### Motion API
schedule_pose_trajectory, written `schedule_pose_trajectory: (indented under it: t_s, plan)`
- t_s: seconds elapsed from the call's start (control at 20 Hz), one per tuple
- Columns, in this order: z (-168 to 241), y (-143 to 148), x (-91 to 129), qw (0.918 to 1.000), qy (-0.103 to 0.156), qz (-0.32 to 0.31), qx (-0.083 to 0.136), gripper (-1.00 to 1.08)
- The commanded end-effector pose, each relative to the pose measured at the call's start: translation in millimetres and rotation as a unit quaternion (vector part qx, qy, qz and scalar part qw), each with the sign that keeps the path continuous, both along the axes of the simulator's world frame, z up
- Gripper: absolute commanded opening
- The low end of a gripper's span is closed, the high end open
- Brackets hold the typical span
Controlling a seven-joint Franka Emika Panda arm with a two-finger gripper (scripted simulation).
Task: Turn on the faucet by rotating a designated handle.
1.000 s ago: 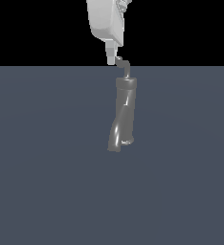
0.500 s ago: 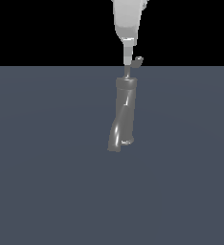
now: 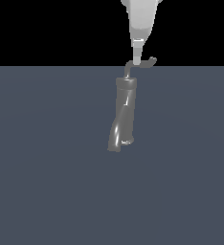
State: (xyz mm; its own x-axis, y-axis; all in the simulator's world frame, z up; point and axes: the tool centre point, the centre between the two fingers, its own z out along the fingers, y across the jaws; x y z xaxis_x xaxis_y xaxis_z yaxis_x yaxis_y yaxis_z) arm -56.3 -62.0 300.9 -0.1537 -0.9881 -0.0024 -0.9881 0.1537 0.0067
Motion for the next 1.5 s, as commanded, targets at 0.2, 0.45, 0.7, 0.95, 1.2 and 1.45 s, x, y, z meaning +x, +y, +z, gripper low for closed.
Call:
schedule_pose_trajectory:
  t_s: [0.2,0.45,0.7,0.95,1.2,1.45]
  plan:
    - [-0.2,-47.0,12.4,0.9997,-0.003,-0.022,-0.002,-1.0]
    - [-0.2,-67.4,20.4,0.9996,-0.003,-0.027,-0.002,-1.0]
    - [-0.1,-35.8,32.6,1.0,-0.002,0.0,0.002,-1.0]
    - [-0.2,-45.5,45.9,1.0,-0.003,-0.006,0.001,-1.0]
    - [-0.2,-55.1,58.9,0.9999,-0.003,-0.011,0.0,-1.0]
    - [-0.3,-64.6,71.4,0.9999,-0.003,-0.016,0.0,-1.0]
